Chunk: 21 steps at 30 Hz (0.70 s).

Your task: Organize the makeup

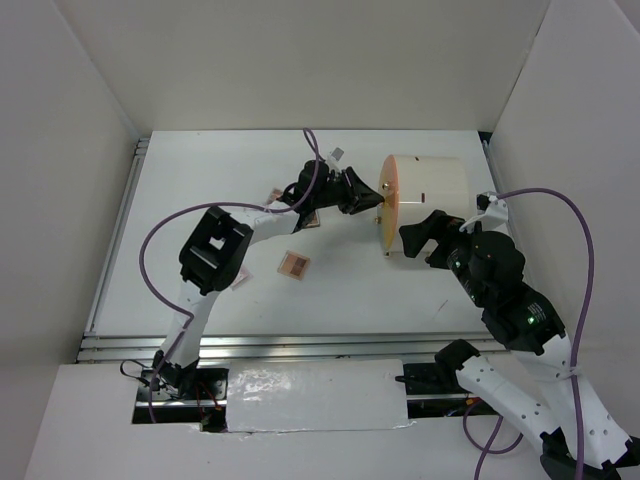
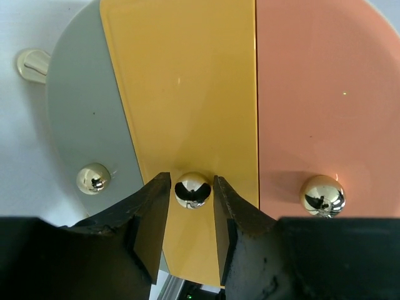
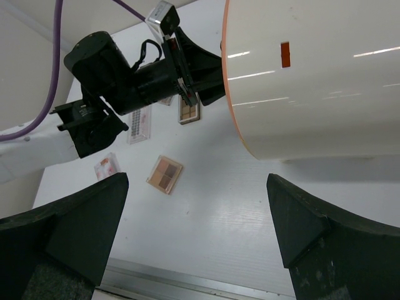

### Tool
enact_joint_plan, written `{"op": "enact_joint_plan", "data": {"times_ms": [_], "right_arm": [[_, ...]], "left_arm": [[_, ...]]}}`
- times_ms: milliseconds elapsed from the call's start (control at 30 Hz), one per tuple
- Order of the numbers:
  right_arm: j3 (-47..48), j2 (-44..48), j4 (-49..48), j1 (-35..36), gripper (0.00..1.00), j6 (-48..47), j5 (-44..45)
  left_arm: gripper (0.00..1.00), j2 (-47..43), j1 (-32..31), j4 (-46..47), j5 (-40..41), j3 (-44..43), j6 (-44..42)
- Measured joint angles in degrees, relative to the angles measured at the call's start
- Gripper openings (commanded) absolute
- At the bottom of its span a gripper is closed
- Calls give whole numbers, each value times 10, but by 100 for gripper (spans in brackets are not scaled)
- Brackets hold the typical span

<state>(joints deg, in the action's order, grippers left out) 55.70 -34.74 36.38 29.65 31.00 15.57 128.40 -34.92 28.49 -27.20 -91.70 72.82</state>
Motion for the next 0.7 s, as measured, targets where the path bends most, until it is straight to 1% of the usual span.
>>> {"op": "enact_joint_plan", "data": {"times_ms": [133, 200, 267, 300, 367, 467, 567, 700], "right_arm": [[0, 0, 0, 0, 100, 0, 0], [0, 0, 0, 0, 100, 0, 0], [-1, 0, 0, 0, 100, 0, 0], [-2, 0, -1, 0, 100, 0, 0], [-3, 0, -2, 0, 100, 0, -1], [-7, 0, -3, 0, 100, 0, -2], [-9, 0, -4, 0, 100, 0, -4], [-9, 0, -4, 0, 100, 0, -4]], "left_arm": [[48, 0, -1, 3, -2, 2, 9], [47, 0, -1, 8, -1, 6, 10], [44, 0, -1, 19, -2, 13, 12], [40, 0, -2, 27, -2, 21, 17], [38, 0, -2, 43, -2, 27, 25], [38, 0, -2, 64, -1, 37, 29], [32, 0, -2, 70, -1, 40, 35], [28, 0, -2, 70, -1, 40, 38]]}}
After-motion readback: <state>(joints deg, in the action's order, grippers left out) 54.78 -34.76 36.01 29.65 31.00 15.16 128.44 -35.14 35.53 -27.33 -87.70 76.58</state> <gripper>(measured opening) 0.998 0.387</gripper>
